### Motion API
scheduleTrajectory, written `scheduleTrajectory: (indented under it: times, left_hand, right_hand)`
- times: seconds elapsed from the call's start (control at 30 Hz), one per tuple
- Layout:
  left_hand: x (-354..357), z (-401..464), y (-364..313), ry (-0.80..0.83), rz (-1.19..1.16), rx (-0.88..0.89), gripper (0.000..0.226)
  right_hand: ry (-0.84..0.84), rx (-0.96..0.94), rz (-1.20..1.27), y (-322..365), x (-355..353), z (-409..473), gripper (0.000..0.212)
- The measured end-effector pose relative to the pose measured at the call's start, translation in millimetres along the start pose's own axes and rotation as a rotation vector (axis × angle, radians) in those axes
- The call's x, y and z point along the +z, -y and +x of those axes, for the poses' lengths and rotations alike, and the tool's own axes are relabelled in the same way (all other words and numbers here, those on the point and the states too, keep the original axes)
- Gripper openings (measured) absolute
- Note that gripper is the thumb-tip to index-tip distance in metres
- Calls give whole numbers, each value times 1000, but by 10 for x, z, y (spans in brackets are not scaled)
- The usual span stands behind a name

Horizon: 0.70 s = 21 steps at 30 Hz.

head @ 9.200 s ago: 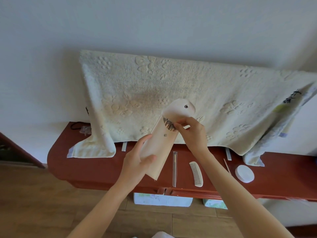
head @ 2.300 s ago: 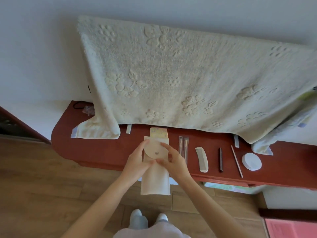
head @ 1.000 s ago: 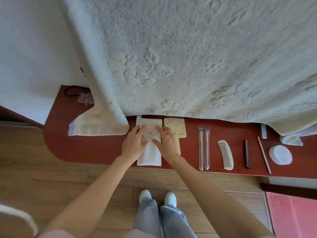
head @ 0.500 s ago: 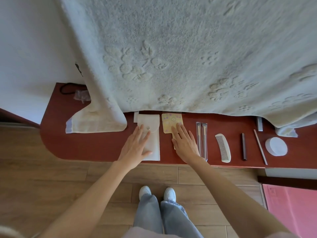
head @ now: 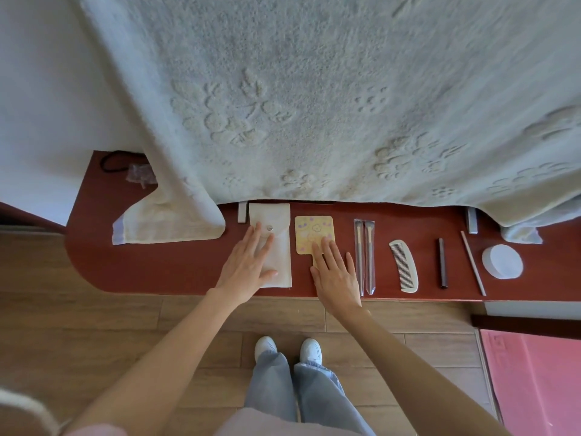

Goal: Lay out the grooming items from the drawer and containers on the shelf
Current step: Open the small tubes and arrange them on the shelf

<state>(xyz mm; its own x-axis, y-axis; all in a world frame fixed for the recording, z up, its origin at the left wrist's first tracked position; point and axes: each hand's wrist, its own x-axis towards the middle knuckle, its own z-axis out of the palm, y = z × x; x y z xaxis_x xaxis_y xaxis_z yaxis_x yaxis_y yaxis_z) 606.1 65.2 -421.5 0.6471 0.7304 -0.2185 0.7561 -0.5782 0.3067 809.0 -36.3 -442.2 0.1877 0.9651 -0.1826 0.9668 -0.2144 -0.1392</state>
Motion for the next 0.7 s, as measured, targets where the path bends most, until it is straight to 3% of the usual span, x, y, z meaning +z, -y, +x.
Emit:
scheduleTrajectory:
  times: [0.43,0.7]
  left_hand:
    - [-27,-4,-78,26,58,28,83]
    - [-4,77,-544,-234,67,176,42]
  right_hand:
    - [-16,26,100,11,-33,-15,55]
    - [-294,125,203,-317,-251,-338,40]
